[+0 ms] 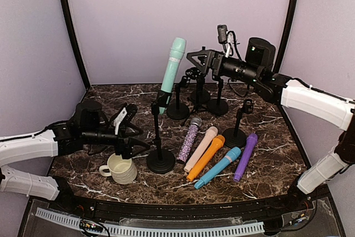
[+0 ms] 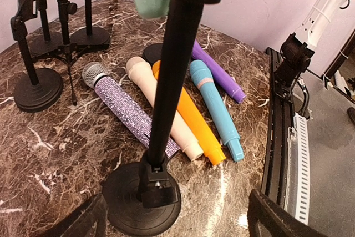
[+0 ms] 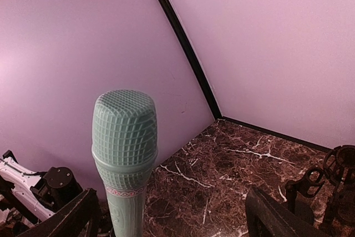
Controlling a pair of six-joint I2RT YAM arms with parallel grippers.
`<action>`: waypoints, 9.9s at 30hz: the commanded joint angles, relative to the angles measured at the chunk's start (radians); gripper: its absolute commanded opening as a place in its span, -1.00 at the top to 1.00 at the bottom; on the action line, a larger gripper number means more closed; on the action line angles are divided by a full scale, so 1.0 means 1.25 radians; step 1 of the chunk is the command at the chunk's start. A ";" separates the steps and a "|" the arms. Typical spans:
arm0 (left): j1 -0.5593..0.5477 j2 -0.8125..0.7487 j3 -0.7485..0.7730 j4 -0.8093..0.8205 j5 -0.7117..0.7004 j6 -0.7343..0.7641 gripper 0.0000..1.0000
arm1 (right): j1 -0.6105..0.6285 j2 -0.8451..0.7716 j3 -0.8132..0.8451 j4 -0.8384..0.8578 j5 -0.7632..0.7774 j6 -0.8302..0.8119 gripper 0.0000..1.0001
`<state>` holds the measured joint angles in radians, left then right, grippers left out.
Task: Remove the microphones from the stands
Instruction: Unscrew the knob on the microphone stand, then adjust the microphone stand with the microphone, then hold the microphone stand with the microphone at the center of the board, then place the microphone at the corner of the board.
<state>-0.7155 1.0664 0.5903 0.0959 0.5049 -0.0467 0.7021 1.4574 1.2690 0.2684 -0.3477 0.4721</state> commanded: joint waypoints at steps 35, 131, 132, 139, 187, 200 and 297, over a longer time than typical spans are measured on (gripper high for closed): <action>-0.227 0.084 0.095 -0.108 -0.481 0.203 0.33 | -0.002 0.012 0.008 0.036 -0.009 0.007 -0.83; -0.079 0.038 0.310 -0.092 -0.247 -0.037 -0.31 | 0.123 0.196 0.136 -0.054 0.064 -0.077 0.42; -0.079 0.045 0.321 -0.108 -0.251 -0.031 -0.31 | 0.123 0.196 0.136 -0.055 0.070 -0.079 0.42; -0.086 0.084 0.365 -0.155 -0.274 0.004 -0.21 | 0.125 0.190 0.137 -0.059 0.088 -0.079 0.40; -0.102 0.051 0.132 -0.116 -0.122 0.093 1.00 | 0.102 0.068 0.024 0.045 0.029 0.036 -0.82; -0.095 0.084 0.075 -0.101 -0.091 0.158 1.00 | 0.102 0.044 -0.065 0.034 -0.043 0.038 -0.87; 0.190 -0.011 0.157 -0.052 -0.375 -0.191 -0.98 | -0.300 -0.367 -0.192 -1.054 0.165 0.086 1.00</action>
<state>-0.5282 1.0813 0.8742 -0.0235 0.1280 -0.1356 0.4095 0.9985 1.1099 -0.9714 -0.0677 0.5484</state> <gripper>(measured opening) 0.989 0.425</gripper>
